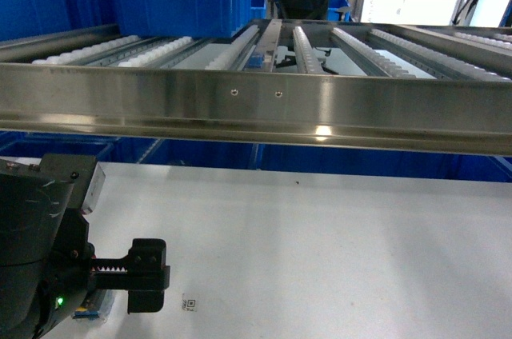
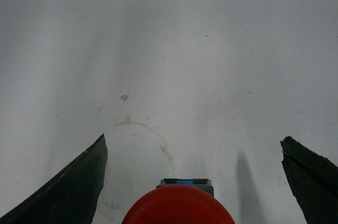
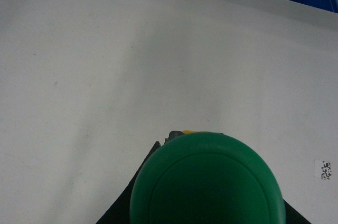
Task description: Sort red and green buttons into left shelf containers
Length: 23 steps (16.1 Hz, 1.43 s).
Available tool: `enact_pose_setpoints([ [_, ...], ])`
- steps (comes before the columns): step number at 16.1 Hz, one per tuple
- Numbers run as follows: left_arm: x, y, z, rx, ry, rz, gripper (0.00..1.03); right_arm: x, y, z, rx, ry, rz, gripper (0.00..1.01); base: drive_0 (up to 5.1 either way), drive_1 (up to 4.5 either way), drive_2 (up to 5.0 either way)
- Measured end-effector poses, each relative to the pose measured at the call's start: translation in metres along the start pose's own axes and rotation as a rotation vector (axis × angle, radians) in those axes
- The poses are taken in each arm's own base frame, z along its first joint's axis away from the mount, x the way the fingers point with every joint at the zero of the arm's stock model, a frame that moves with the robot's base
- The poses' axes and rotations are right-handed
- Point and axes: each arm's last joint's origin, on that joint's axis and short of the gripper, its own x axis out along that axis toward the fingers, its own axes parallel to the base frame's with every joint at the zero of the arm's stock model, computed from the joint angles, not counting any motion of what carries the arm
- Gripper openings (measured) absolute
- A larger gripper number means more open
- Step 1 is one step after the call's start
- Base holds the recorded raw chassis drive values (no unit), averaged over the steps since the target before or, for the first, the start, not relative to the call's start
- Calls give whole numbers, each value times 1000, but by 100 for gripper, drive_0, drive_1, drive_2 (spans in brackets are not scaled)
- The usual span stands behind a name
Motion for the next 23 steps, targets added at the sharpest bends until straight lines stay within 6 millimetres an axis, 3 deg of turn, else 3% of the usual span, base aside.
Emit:
enact_pose_setpoints([
  [5,8,-4,-4,-17,28,-22,98,0,0,0,0,0,0,26,0,0,0],
  [12,12,-5,-11,-63,53,-30,31,0,0,0,0,0,0,26,0,0,0],
  [17,-10,-6,-16,-40,58,-43,29,0,0,0,0,0,0,26,0,0,0],
  [20,-37,3,-3,-55,9,-84,29,0,0,0,0,0,0,26,0,0,0],
  [23,-72,26,4,-80,-18,-97,29,0,0,0,0,0,0,26,0,0,0],
])
